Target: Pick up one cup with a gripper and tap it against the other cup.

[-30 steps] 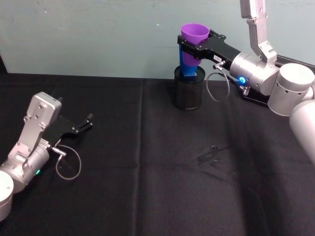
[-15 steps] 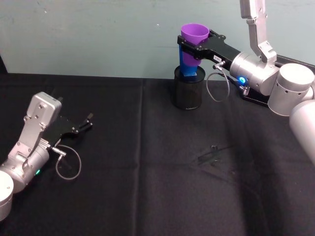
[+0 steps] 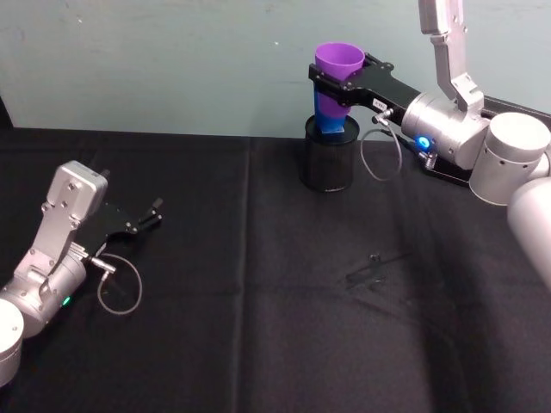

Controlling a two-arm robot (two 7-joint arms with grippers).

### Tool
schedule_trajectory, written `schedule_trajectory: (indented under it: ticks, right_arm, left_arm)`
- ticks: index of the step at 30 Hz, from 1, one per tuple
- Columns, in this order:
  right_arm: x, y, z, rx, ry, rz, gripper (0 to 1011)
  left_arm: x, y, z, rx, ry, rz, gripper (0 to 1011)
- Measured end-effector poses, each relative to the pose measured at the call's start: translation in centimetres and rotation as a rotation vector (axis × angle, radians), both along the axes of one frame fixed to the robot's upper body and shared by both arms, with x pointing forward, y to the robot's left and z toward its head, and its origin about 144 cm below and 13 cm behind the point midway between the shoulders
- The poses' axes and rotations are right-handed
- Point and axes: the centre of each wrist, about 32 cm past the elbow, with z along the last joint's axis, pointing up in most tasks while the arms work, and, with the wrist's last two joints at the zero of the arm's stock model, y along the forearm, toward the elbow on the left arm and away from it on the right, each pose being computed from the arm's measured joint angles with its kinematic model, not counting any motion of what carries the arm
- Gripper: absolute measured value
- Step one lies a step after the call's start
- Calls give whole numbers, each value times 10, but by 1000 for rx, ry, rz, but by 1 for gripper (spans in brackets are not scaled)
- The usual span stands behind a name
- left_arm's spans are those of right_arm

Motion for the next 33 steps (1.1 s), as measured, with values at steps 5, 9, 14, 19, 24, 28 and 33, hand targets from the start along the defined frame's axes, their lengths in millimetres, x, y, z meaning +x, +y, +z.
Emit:
schedule_trajectory:
  ticks: [5,9,14,19,24,28,33]
  right_arm:
    - [-7,-2,0,-5,4,12,743]
    - [-14,-4,0,-8,6,22,743]
    - [-22,-7,1,-8,7,35,743]
    - [-29,-8,2,-4,14,45,743]
    - [-36,-12,4,2,16,51,743]
    - [-41,-15,5,4,18,55,743]
    - [-51,-22,5,5,27,57,743]
  left_arm:
    - [0,0,0,0,0,0,1004]
    - [0,0,0,0,0,0,1005]
    - [0,0,0,0,0,0,1005]
    - [0,0,0,0,0,0,1005]
    - [0,0,0,0,0,0,1005]
    - [0,0,0,0,0,0,1005]
    - [0,0,0,0,0,0,1005]
